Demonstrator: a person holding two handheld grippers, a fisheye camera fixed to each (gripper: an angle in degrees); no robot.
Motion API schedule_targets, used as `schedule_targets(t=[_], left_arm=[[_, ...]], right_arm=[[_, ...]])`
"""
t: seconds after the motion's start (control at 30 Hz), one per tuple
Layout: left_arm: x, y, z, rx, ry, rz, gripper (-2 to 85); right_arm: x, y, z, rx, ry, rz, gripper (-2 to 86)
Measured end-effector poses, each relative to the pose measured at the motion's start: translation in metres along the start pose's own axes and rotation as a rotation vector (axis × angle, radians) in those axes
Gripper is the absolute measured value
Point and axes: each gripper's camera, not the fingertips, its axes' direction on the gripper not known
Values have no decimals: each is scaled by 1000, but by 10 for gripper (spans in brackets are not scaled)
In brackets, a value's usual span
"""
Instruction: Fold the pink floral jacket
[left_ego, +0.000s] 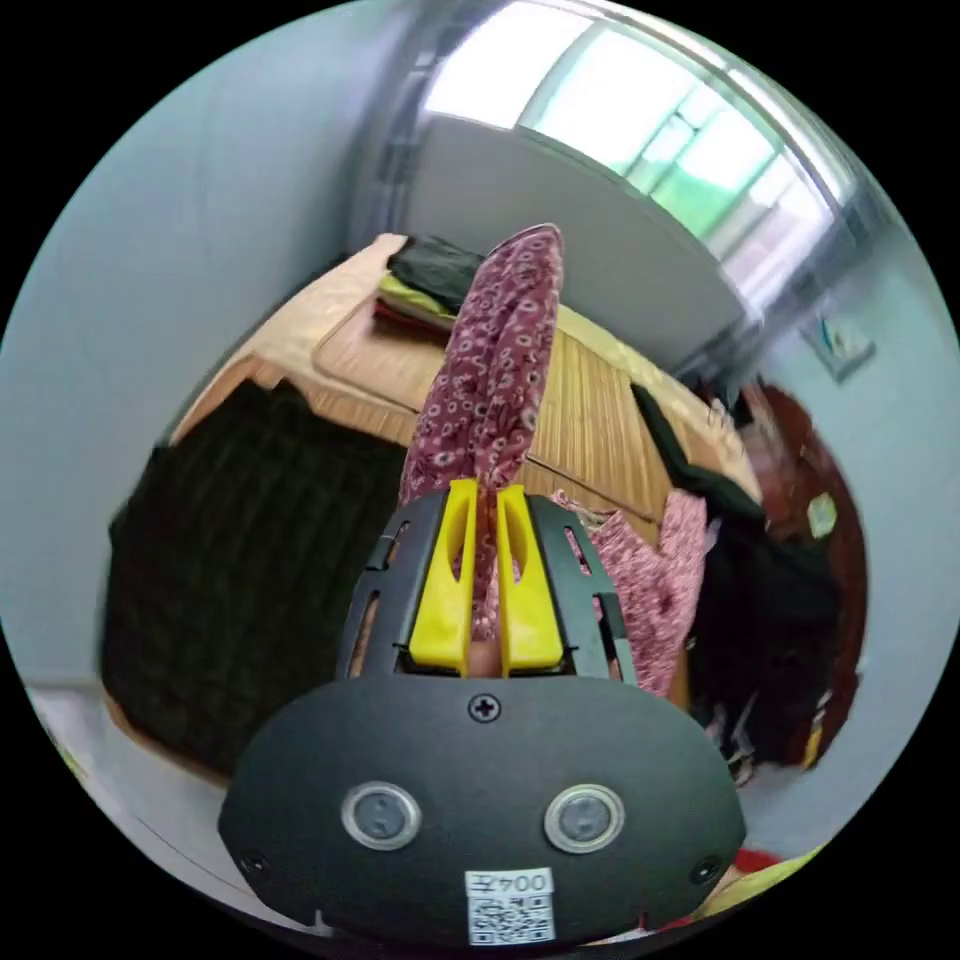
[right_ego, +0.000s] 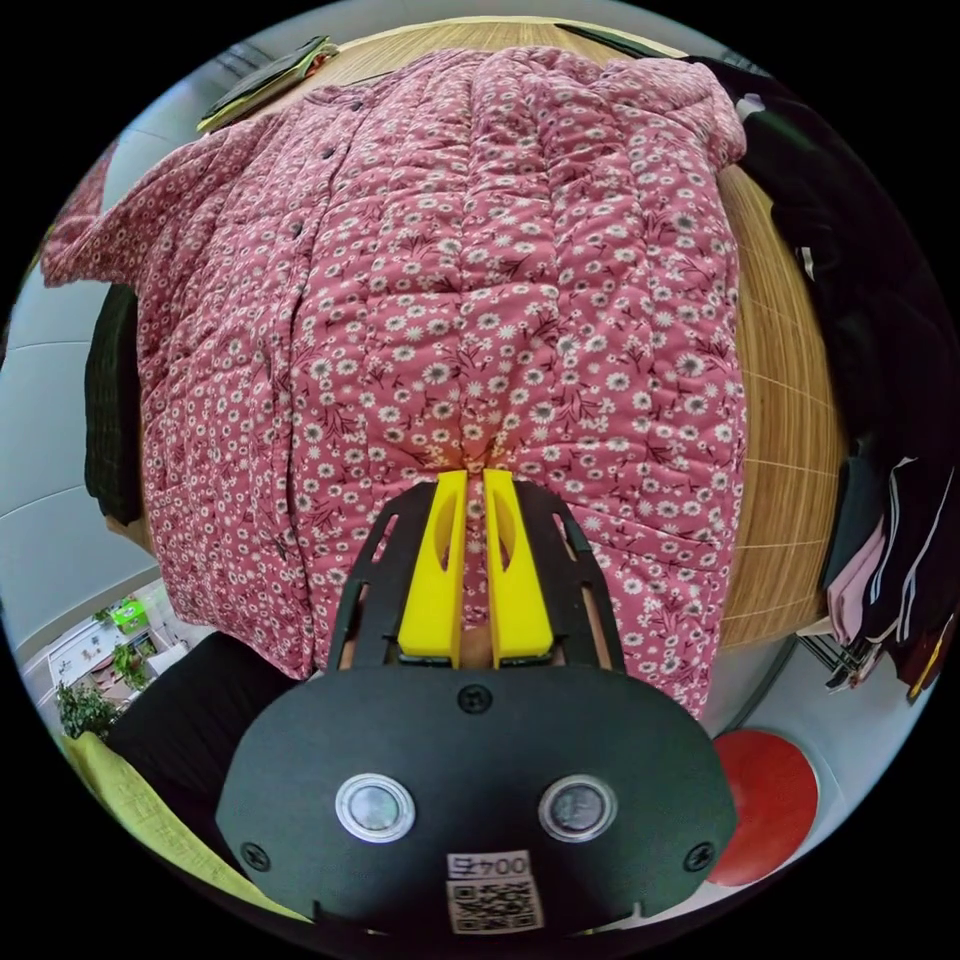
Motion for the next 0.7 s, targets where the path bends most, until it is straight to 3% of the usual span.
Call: schedule_targets(t=[0.1,0.2,0.37,0.5,0.7], left_arm=[[-50,42,-29,139,129,-237,19],[-63,39,-26,289,72,-197,21],[-86,9,16,164,-38,-41,64],[-128,22,24,49,-264,159,134],[-238,22,44,-96,-488,135,195]], right_arm=[[3,-5,-2,-19,8,-41,38],[-1,-9,-3,-35,46,-83,39],[5,-14,-5,-47,35,-59,42],[4,-17,-7,-57,47,-60,43],[2,-22,-8,-75,63,-59,44]])
